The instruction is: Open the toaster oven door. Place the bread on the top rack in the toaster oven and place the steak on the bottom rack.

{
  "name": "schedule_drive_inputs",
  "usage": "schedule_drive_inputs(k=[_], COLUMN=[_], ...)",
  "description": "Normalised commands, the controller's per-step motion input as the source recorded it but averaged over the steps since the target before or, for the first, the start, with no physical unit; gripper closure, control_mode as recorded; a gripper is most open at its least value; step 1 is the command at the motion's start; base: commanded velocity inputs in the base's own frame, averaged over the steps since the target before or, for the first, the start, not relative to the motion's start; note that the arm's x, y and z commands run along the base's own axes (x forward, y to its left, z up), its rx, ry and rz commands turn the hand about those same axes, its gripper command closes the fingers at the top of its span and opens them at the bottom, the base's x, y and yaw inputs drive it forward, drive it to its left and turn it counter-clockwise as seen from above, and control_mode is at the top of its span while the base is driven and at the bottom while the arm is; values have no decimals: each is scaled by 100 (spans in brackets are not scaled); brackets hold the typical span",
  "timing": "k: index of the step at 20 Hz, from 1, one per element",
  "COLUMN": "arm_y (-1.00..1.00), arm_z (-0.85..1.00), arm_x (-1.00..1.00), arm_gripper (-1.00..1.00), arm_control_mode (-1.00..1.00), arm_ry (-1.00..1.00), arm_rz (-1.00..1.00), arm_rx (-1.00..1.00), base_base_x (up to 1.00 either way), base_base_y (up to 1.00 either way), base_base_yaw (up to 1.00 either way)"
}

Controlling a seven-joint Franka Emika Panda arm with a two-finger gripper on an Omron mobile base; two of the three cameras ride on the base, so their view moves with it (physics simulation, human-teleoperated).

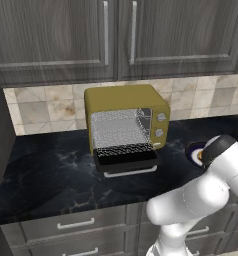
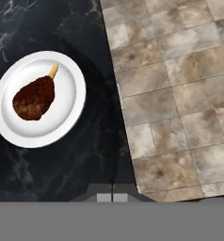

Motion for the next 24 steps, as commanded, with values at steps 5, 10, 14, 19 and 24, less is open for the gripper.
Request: schedule_drive_inputs(k=[5, 10, 14, 19, 24], arm_y=[-31, -41, -31, -20, -23], arm_z=[-5, -1, -2, -8, -4], arm_x=[6, 1, 13, 26, 28], arm_gripper=[-100, -100, -100, -100, -100], arm_control_mode=[-100, -100, -100, -100, -100], arm_ry=[-8, -6, 0, 3, 1], arm_rz=[-8, -5, 0, 0, 0], arm_rx=[8, 13, 13, 10, 6], base_base_x=[0, 0, 0, 0, 0], base_base_y=[0, 0, 0, 0, 0], base_base_yaw=[0, 0, 0, 0, 0])
